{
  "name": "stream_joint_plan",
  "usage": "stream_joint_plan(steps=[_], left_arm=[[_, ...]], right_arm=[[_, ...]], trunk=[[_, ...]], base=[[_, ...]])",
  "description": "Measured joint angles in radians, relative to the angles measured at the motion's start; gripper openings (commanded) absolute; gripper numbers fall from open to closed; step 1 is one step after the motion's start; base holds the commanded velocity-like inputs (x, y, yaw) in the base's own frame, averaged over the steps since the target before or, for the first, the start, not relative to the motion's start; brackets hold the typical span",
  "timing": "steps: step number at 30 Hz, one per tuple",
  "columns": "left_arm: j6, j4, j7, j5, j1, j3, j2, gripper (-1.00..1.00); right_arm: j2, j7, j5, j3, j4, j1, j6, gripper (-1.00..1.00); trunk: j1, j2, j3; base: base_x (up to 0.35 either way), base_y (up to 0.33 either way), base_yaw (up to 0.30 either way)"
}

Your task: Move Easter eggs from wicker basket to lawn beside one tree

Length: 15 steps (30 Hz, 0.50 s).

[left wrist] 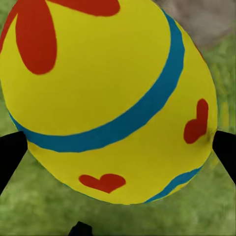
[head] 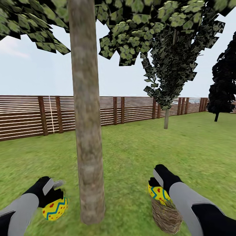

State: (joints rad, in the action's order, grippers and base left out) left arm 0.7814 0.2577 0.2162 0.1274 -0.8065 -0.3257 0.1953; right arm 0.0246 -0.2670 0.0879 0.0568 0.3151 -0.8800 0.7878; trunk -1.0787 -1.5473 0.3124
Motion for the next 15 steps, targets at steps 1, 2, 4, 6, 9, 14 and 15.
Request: stream_joint_plan(steps=[1,2,4,6,9,14,15], left_arm=[[0.001,0.001,-0.002,-0.002,0.000,-0.002,0.006,-1.00],[0.001,0.001,-0.002,-0.004,0.000,-0.003,0.003,-1.00],[0.001,0.002,0.000,-0.005,0.000,-0.003,-0.019,-1.00],[0.001,0.002,0.004,-0.009,0.000,-0.003,-0.024,-1.00],[0.000,-0.001,0.007,-0.010,0.000,-0.002,-0.028,-1.00],[-0.001,-0.005,0.010,-0.013,0.000,-0.002,-0.033,-1.00],[-0.001,-0.006,0.010,-0.017,0.000,-0.002,-0.040,-1.00]], right_arm=[[0.012,0.005,0.000,0.002,0.007,0.000,0.005,-1.00],[0.021,0.010,-0.002,0.004,0.007,0.000,0.012,-1.00],[0.030,0.012,-0.003,0.005,-0.002,0.000,0.016,-1.00],[0.039,0.011,-0.002,0.005,-0.021,0.001,0.017,-1.00],[0.053,0.007,-0.006,0.007,-0.029,0.001,0.014,-1.00],[0.056,0.005,-0.009,0.007,-0.042,0.001,0.015,-1.00],[0.059,0.005,-0.008,0.007,-0.043,0.001,0.015,-1.00]], trunk=[[0.000,0.000,0.000],[0.000,0.000,0.000],[0.000,0.000,0.000],[0.000,0.000,0.000],[0.000,0.000,0.000],[0.000,0.000,0.001],[0.000,0.000,0.001]], base=[[0.000,0.000,0.000],[0.000,0.000,0.000],[0.000,0.000,0.000],[0.000,0.000,0.000],[0.000,0.000,0.000],[0.000,0.000,0.000],[0.000,0.000,0.000]])
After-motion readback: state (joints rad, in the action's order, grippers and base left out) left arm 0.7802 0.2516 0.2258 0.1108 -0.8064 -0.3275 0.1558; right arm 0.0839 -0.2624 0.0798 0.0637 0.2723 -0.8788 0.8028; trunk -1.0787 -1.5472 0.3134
